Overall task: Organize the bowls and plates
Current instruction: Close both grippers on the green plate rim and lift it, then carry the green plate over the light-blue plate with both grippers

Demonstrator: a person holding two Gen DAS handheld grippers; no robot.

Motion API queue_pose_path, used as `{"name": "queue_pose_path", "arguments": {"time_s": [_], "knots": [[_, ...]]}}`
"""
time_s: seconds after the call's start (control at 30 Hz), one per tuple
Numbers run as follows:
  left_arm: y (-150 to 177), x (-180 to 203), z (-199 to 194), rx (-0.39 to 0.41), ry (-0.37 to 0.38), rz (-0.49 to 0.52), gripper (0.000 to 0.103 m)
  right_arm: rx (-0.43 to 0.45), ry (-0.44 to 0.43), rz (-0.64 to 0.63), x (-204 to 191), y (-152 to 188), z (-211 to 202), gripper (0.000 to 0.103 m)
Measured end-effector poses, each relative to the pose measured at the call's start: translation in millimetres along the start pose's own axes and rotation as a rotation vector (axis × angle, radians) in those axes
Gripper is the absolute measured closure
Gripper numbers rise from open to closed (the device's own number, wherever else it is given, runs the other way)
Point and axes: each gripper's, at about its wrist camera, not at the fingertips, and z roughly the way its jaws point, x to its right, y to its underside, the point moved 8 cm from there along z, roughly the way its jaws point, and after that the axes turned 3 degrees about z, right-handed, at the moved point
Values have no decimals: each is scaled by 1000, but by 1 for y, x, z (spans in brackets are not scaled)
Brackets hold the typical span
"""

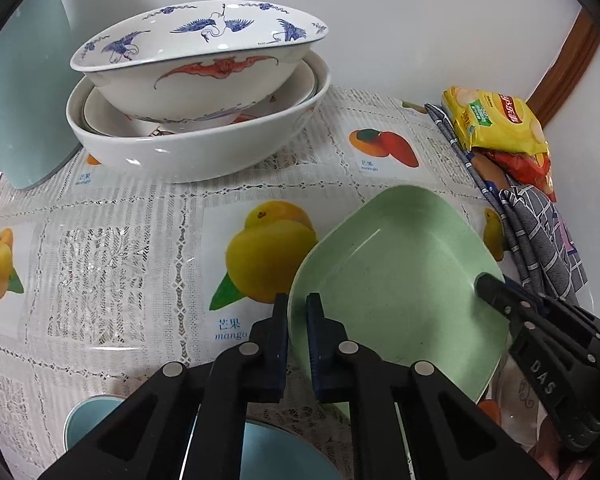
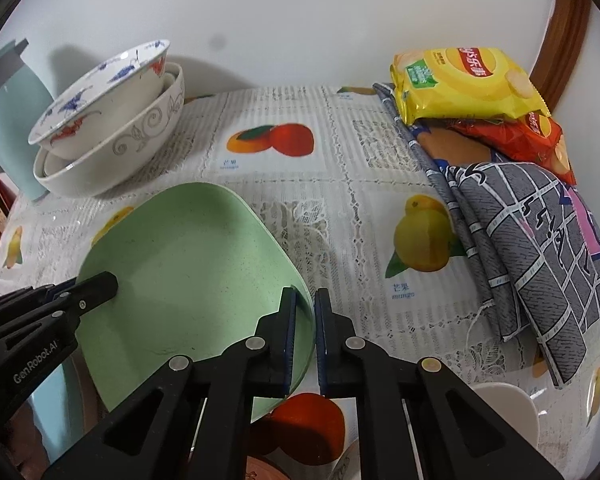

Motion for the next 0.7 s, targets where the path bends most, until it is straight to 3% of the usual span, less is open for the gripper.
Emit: {"name": "queue_pose_path", "arguments": {"time_s": [0.7], "knots": [[-2, 10, -59, 77, -4, 31, 94, 111, -83, 54, 0, -3, -68, 98]]}}
